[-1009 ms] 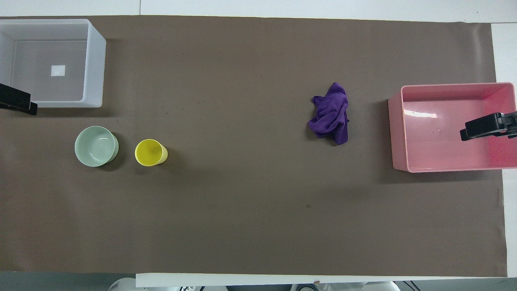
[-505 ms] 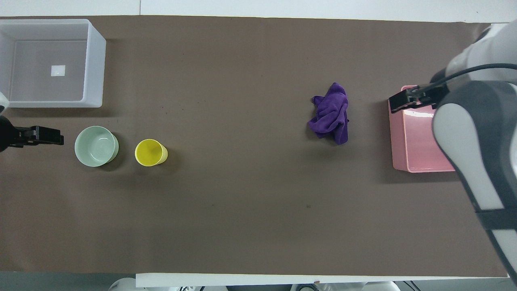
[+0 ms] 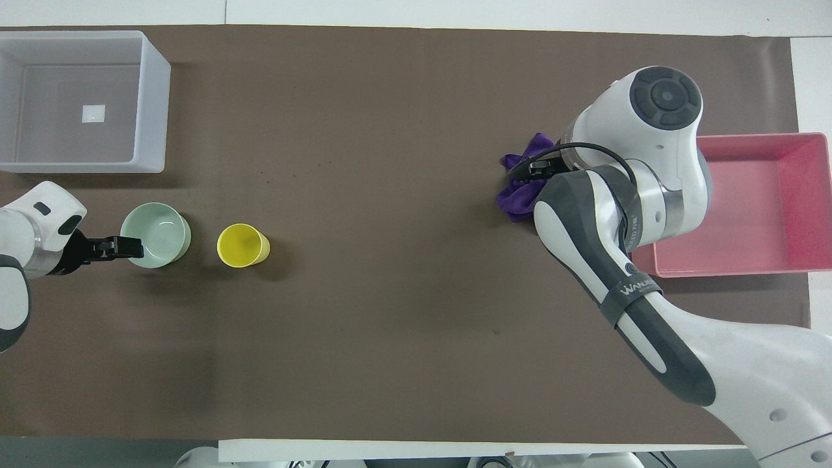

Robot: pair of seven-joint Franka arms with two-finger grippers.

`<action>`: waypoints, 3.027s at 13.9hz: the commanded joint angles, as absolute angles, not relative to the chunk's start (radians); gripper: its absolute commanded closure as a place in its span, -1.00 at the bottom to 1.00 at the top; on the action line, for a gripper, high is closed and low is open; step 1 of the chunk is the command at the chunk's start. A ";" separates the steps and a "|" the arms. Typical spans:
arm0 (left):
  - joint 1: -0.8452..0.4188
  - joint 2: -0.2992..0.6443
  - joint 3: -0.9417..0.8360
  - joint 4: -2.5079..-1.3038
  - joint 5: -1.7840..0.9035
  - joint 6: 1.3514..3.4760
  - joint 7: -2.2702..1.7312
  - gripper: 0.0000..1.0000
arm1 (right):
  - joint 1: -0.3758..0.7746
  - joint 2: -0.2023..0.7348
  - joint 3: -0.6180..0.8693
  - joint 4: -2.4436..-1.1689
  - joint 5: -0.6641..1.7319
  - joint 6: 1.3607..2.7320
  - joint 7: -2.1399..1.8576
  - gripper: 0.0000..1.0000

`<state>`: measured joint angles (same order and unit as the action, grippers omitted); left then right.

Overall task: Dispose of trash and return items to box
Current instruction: 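Grasp the purple cloth with the right gripper while the left gripper grasps the bowl, then carry the cloth into the pink tray while the left gripper lifts the bowl, then release the cloth in the pink tray while the left gripper releases the bowl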

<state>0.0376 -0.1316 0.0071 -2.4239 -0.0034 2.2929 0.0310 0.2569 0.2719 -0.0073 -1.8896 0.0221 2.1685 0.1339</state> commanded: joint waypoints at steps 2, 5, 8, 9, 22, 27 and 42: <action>0.040 -0.078 0.003 -2.470 0.009 2.395 0.034 0.99 | 0.273 0.307 -0.009 -1.939 0.035 2.252 0.163 -0.73; 0.034 -0.078 0.003 -2.470 0.009 2.393 0.034 1.00 | 0.273 0.305 -0.009 -1.956 0.035 2.237 0.181 0.57; 0.034 -0.078 0.003 -2.470 0.009 2.393 0.034 1.00 | 0.273 0.298 -0.002 -1.950 0.035 2.223 0.264 0.99; 0.038 -0.078 0.005 -2.470 0.009 2.390 0.035 1.00 | 0.270 0.284 -0.003 -1.938 0.035 2.195 0.264 0.99; 0.120 0.206 0.006 -1.748 -0.075 2.142 0.022 1.00 | 0.010 -0.093 -0.015 -1.847 0.015 1.734 0.071 0.99; 0.149 0.509 0.020 -1.491 -0.104 2.236 0.020 1.00 | -0.215 -0.124 -0.015 -1.905 0.014 1.735 -0.181 0.99; 0.063 0.289 0.018 -1.604 0.012 1.940 -0.003 -0.99 | -0.272 0.015 -0.012 -2.089 0.015 2.025 -0.293 -0.99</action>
